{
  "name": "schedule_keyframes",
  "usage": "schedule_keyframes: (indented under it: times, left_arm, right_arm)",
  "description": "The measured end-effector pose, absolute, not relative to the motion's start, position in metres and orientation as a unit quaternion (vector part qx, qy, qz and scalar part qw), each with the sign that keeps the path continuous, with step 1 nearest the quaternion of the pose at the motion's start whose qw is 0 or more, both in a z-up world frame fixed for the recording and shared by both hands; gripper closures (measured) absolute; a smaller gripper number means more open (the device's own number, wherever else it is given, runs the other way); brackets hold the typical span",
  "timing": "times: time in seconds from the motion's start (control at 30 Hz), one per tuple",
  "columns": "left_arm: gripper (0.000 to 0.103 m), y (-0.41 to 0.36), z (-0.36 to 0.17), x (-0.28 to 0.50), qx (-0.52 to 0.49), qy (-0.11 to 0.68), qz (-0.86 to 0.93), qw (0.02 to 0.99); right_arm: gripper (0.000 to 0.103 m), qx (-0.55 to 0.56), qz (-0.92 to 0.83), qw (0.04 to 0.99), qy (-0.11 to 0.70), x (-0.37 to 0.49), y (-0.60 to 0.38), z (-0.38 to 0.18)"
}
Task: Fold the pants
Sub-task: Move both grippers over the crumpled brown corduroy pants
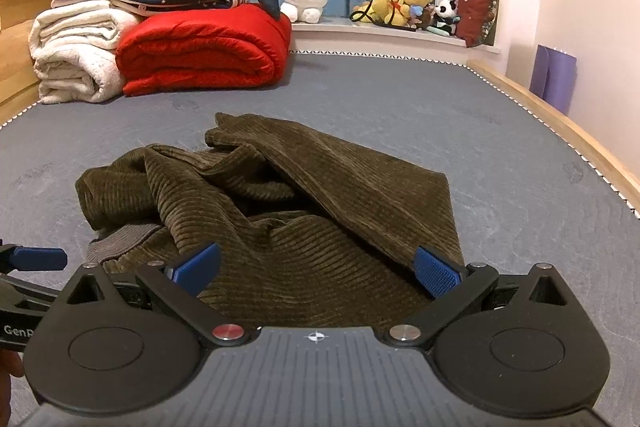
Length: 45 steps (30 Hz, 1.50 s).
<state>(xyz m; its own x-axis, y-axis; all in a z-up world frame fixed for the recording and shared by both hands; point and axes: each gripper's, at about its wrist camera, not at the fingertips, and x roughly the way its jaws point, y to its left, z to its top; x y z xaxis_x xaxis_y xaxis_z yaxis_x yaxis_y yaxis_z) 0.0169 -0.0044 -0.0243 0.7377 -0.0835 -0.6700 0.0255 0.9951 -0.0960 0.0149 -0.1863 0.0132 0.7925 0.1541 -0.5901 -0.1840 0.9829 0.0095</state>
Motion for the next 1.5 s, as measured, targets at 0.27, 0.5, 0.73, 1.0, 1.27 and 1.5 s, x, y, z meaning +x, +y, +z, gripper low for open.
schedule_keyframes:
  times: [0.27,0.5,0.73,1.0,1.27,1.5]
  left_arm:
    - [0.0,-0.0066,-0.0238,0.0164,-0.039,0.362,-0.031,0.931]
    - [0.0,-0.0063,-0.024,0.0162,-0.041,0.362,-0.03,0.931]
    - [0.0,-0.0062,-0.0233,0.0156,-0.041,0.362,-0.03,0.931]
    - [0.0,-0.006,-0.0228,0.016,-0.042,0.364,-0.03,0.93]
    - [0.0,-0.0059,-0.0227,0.0159,-0.043,0.363,-0.03,0.93]
    - [0.0,-0.0069,-0.0241,0.0175,-0.041,0.364,-0.03,0.93]
  right_arm:
    - [0.001,-0.039,0.086,0.949,0.302,0.0134,-0.1824,0.0145]
    - [0.001,-0.034,0.085,0.948,0.303,0.0143,-0.1841,0.0142]
    - [0.001,-0.033,0.088,0.948,0.305,0.0143,-0.1837,0.0134]
    - [0.001,-0.033,0.09,0.948,0.304,0.0138,-0.1822,0.013]
    - [0.001,-0.035,0.088,0.947,0.306,0.0146,-0.1808,0.0122]
    - [0.001,-0.036,0.083,0.951,0.296,0.0161,-0.1822,0.0129]
